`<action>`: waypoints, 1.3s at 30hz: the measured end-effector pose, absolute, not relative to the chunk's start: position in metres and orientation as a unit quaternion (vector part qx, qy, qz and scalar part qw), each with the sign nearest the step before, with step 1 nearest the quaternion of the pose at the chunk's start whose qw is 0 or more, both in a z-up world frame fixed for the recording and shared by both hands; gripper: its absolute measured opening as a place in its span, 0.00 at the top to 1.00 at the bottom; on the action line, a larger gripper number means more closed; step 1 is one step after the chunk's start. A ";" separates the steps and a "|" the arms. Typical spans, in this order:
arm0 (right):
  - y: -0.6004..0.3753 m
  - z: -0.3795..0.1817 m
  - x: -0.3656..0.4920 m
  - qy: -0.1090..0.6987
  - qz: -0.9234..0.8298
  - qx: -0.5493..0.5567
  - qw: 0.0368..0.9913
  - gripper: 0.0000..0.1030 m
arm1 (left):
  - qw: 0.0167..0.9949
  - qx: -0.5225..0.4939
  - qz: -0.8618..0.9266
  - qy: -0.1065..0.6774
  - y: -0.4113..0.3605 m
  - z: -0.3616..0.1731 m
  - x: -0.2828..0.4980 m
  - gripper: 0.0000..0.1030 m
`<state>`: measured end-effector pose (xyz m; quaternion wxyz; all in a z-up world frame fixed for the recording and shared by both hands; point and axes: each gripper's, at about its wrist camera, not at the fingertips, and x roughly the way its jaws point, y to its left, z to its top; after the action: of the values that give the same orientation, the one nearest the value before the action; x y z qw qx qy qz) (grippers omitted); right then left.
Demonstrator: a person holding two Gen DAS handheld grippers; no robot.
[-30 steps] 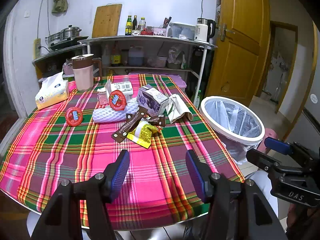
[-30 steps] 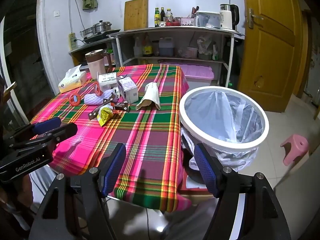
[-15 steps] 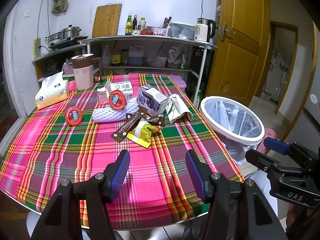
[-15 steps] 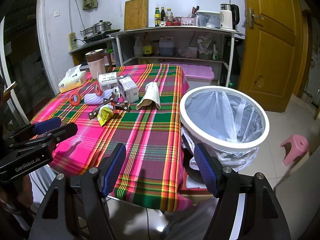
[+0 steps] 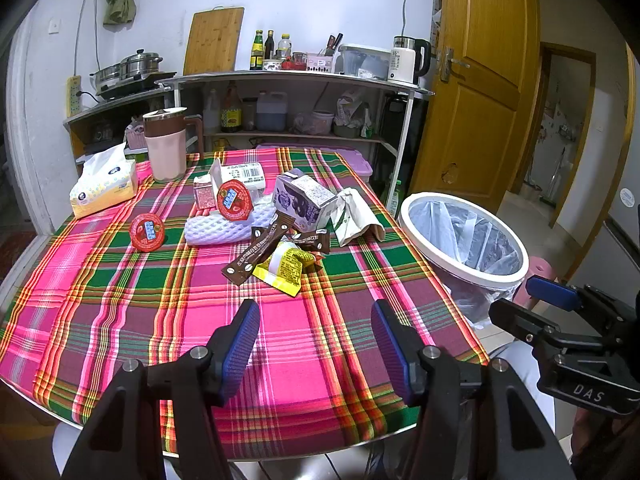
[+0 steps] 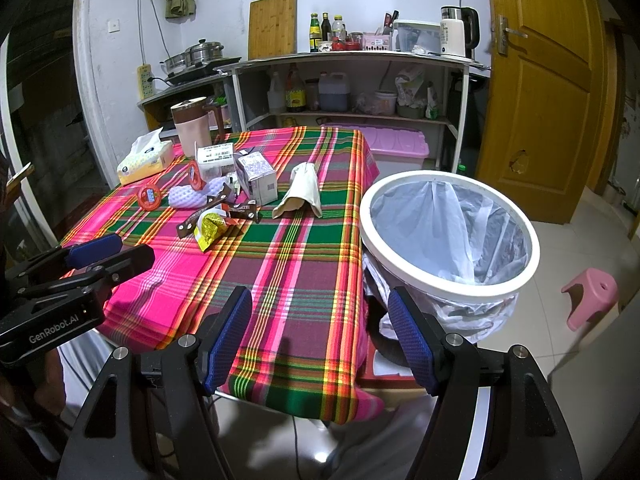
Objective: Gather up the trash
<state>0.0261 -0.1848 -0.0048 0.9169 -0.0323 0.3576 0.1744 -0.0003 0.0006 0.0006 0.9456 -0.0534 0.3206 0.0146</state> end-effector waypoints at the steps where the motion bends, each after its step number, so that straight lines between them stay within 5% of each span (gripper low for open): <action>1: -0.185 -0.005 0.026 0.358 0.174 -0.032 0.917 0.31 | 0.945 -0.054 0.014 0.321 0.001 0.000 0.000 0.44; 39: -0.176 -0.012 0.034 0.360 0.177 -0.033 0.915 0.31 | 0.944 -0.059 0.008 0.326 0.005 -0.002 0.001 0.44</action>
<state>0.0344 -0.1763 -0.0124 0.9153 -0.0332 0.3603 0.1771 0.0008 0.0052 -0.0022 0.9436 -0.0588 0.3256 0.0078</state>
